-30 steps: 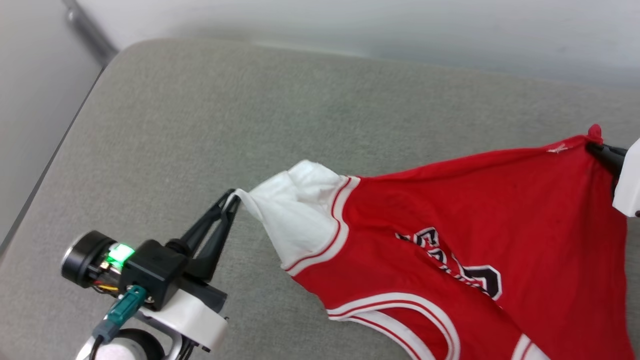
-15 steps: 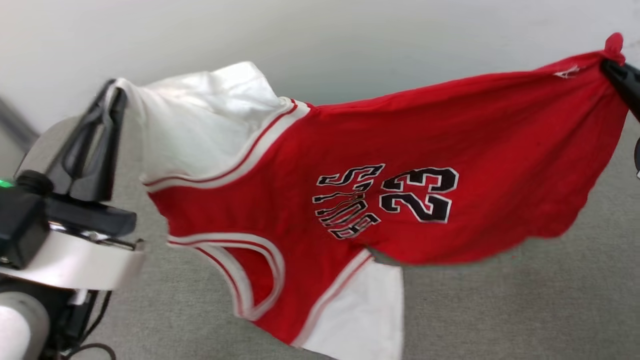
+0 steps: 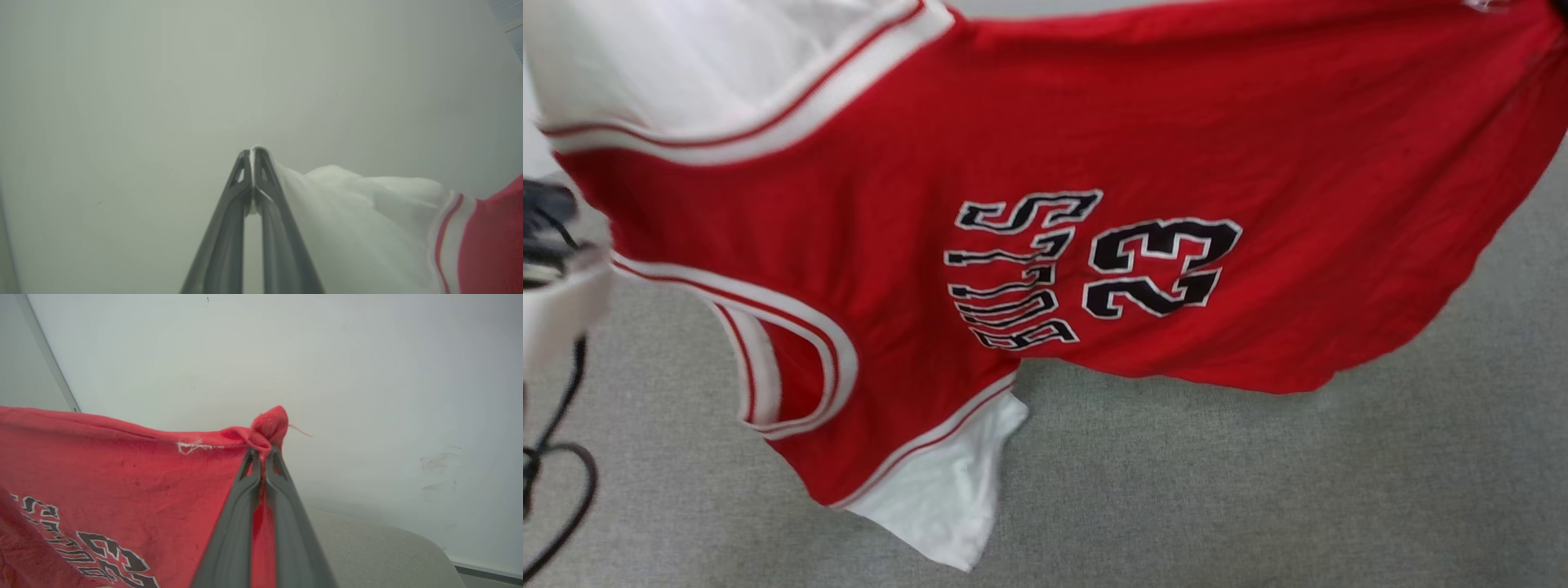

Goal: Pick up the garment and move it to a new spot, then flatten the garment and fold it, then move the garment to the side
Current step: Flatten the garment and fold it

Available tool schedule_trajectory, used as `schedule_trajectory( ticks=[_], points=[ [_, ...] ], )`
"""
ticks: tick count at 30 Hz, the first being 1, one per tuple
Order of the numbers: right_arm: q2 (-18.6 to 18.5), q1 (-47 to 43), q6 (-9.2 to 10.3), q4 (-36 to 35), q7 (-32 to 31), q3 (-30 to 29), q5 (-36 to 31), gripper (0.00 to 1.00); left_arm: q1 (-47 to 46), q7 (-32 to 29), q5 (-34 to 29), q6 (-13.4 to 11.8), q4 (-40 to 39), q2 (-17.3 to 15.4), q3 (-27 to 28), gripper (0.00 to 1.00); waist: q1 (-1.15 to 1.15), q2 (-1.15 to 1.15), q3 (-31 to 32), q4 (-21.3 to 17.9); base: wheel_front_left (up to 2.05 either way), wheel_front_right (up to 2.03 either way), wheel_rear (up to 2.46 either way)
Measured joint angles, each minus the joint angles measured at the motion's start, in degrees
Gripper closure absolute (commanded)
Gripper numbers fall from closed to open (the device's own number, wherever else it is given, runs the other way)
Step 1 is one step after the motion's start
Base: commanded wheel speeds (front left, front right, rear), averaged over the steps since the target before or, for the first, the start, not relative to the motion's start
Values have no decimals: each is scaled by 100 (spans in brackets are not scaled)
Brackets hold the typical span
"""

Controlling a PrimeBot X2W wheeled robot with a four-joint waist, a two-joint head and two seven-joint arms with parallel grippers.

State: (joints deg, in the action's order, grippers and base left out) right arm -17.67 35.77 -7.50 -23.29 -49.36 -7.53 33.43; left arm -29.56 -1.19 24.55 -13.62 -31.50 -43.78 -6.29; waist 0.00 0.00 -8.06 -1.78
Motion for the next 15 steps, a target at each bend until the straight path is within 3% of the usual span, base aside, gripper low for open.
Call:
schedule_trajectory(
  ticks=[7, 15],
  points=[
    [-1, 610, 0, -130, 214, -26, -81, 100, -1295, -7, 85, 213, 289, -143, 156, 100, 0, 0, -601, -67, 0, 0, 0],
    [-73, 1842, 0, 197, 572, 81, -353, 100, -3347, -41, 190, 737, 1223, -183, -105, 100, 1, 0, -1558, -85, 0, 0, 0]
  ],
)
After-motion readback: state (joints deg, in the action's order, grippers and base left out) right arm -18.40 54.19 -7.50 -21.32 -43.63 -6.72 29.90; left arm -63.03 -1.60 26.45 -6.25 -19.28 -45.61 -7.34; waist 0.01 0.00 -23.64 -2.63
